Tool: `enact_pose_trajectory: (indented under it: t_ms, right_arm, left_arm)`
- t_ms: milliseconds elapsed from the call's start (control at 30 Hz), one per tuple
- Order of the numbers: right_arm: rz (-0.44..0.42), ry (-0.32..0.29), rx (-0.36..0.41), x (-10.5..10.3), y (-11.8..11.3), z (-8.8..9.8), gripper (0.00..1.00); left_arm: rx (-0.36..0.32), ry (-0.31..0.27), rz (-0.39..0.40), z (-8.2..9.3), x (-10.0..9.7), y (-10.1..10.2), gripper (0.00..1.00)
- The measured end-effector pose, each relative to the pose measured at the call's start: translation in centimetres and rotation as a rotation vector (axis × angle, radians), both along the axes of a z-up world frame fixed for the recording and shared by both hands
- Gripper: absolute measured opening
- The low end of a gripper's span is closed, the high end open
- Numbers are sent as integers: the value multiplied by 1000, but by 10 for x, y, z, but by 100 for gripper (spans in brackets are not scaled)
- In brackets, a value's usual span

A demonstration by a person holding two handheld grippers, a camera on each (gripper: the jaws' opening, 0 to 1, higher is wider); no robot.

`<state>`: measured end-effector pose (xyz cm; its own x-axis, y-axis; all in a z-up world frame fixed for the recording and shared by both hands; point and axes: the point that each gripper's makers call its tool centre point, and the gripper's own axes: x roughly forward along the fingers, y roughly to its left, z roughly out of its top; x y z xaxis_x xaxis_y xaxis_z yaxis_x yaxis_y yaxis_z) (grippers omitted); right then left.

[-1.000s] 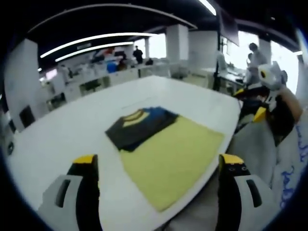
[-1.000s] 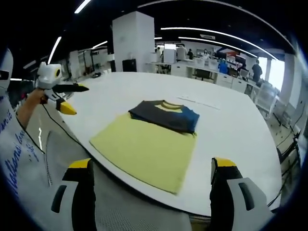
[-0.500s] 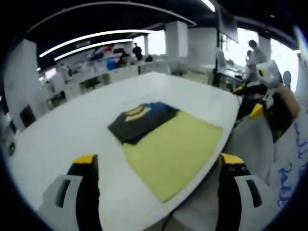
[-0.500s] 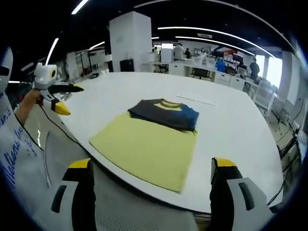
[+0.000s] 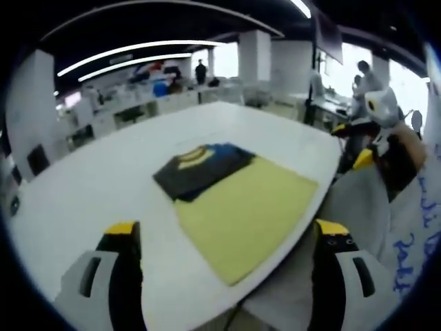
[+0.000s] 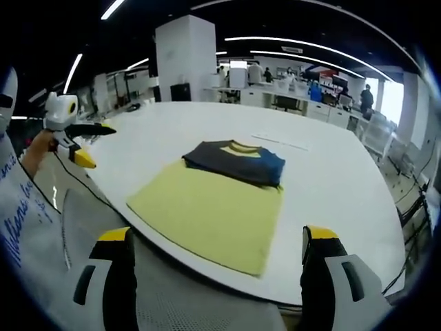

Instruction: Fold the garment on the visible template until the final outline fits inside the template.

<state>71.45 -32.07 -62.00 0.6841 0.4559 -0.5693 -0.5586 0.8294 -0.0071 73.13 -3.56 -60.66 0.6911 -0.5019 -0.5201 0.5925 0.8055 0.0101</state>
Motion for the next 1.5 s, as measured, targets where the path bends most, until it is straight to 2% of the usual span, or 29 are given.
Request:
enact_pose_trajectory:
  t_ms: [433, 733, 967, 1100, 1167, 1267, 1400, 1500]
  right_arm:
    - [-2, 28, -9, 2, -4, -10, 100]
    - [-8, 37, 0, 2, -6, -14, 100]
    - [-34, 73, 3, -2, -10, -27, 100]
    - [-31, 93, -3, -5, -9, -31, 100]
    - [-25, 110, -5, -8, -9, -34, 100]
    - [-10, 132, -9, -10, -7, -40, 100]
    - [-4, 149, -11, -11, -6, -44, 100]
    - [1, 167, -11, -11, -7, -48, 95]
  left_arm:
    - [-10, 12, 29, -3, -1, 5, 99]
    - [-4, 30, 12, -10, 5, 0, 96]
    - [-21, 75, -34, -26, 9, -14, 92]
    - [0, 81, -44, -34, 6, -14, 89]
    - [31, 115, -52, -46, 0, -11, 87]
    - [24, 158, -45, -59, -7, -9, 84]
    - [9, 195, -42, -70, -13, -10, 78]
    - [1, 218, -33, -75, -15, -11, 78]
